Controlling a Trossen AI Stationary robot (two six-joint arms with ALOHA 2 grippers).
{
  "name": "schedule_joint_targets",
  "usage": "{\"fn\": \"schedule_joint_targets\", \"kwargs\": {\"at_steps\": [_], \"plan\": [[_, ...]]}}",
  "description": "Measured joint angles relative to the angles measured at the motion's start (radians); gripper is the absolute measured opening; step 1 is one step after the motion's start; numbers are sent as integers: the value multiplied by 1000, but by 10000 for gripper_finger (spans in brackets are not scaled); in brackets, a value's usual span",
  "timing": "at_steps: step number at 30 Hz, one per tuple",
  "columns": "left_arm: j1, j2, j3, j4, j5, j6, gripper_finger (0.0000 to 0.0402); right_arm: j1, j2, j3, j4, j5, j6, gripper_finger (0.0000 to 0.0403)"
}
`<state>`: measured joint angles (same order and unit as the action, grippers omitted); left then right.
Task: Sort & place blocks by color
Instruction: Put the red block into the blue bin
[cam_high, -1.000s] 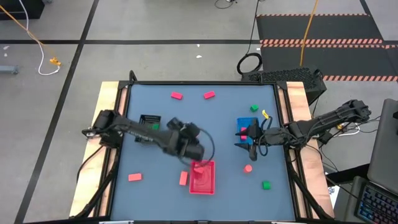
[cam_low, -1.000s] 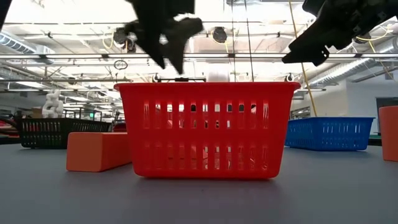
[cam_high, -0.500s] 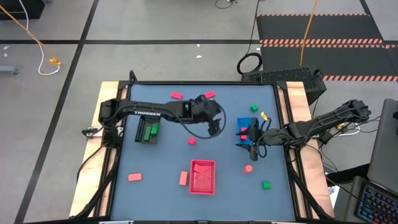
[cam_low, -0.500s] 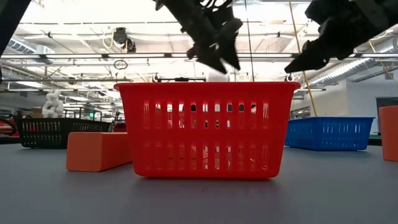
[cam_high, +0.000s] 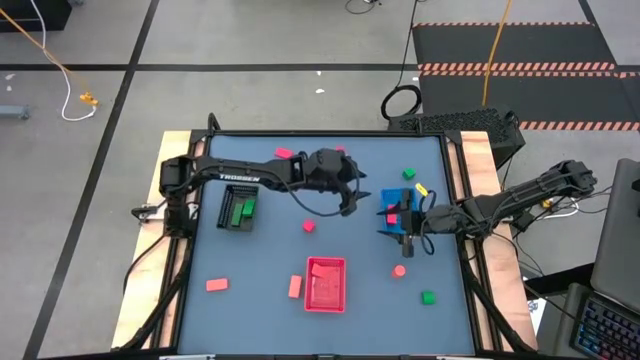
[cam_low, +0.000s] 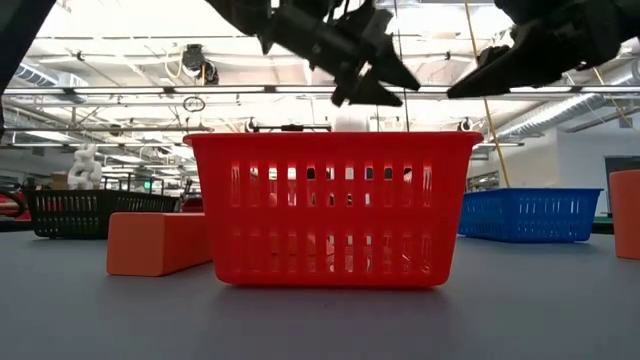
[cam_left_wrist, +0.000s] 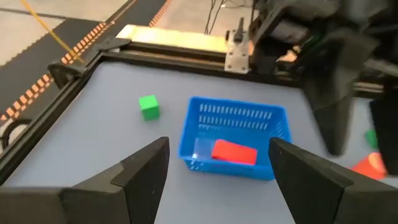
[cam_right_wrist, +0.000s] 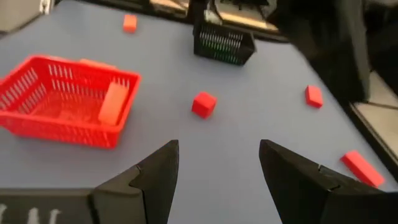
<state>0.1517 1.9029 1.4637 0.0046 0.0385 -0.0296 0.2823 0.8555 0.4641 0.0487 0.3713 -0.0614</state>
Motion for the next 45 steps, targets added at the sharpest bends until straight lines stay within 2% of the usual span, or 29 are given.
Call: {"fn": "schedule_joint_targets", "kwargs": {"at_steps": [2,7,12,16,18,22,25,29,36,42,45], "plan": [[21,-22,-35,16,10,1,273,-7,0,0,11,29,8,216],[65,-125,-214,249,14,-17,273,-16,20,0,10,156,87,216],[108,-335,-435,408,72,-17,273,-45,98,-1,155,155,88,216],[120,-507,-564,345,85,-17,273,-93,189,7,259,143,69,216],[119,-574,-606,272,49,-17,273,-132,244,42,263,90,76,216],[117,-632,-632,118,-8,-44,273,-189,359,161,203,0,87,216],[82,-623,-630,-1,-12,-56,273,-205,429,241,141,-17,71,216],[11,-546,-633,-141,-15,27,273,-212,474,269,181,-32,26,216],[-25,-395,-632,-174,12,100,273,-224,478,273,280,-36,23,216],[-25,-316,-632,-205,57,142,273,-231,479,272,291,-76,46,216],[-37,-291,-630,-169,58,168,273,-237,479,272,290,-88,49,216]]}}
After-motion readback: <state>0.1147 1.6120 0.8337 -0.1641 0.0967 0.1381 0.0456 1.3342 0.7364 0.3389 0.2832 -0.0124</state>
